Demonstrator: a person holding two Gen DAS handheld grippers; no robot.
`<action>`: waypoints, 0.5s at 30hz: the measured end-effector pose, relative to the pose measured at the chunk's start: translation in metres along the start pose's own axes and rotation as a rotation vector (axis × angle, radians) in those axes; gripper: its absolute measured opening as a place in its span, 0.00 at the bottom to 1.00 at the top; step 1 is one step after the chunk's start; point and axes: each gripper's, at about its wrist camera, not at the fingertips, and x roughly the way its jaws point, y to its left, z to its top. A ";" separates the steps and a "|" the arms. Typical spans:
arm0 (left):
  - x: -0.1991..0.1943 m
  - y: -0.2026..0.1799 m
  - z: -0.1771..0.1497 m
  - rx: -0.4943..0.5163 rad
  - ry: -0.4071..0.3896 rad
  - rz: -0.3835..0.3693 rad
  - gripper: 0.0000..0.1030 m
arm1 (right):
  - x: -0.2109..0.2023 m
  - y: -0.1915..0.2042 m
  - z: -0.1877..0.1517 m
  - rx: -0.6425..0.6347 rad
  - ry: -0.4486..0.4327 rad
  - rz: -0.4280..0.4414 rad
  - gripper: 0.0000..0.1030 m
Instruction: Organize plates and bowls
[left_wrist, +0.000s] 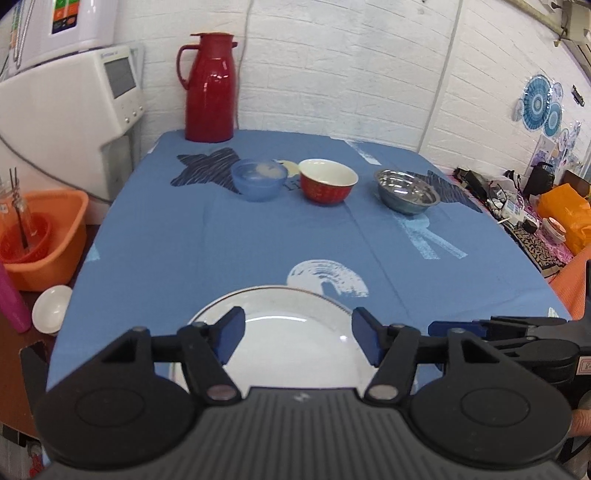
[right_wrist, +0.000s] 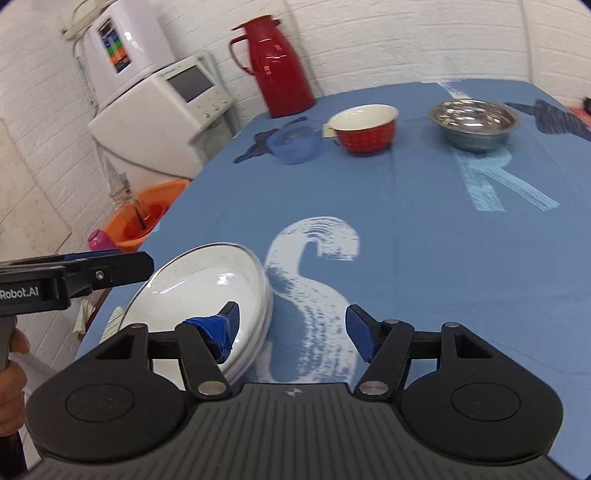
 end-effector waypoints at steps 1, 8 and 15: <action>0.005 -0.011 0.004 0.004 -0.004 -0.012 0.63 | -0.005 -0.011 -0.001 0.042 -0.011 -0.030 0.48; 0.031 -0.080 0.017 0.054 -0.001 -0.066 0.64 | -0.036 -0.077 -0.008 0.169 -0.071 -0.153 0.48; 0.072 -0.134 0.027 0.101 0.050 -0.062 0.66 | -0.051 -0.141 -0.005 0.212 -0.087 -0.135 0.49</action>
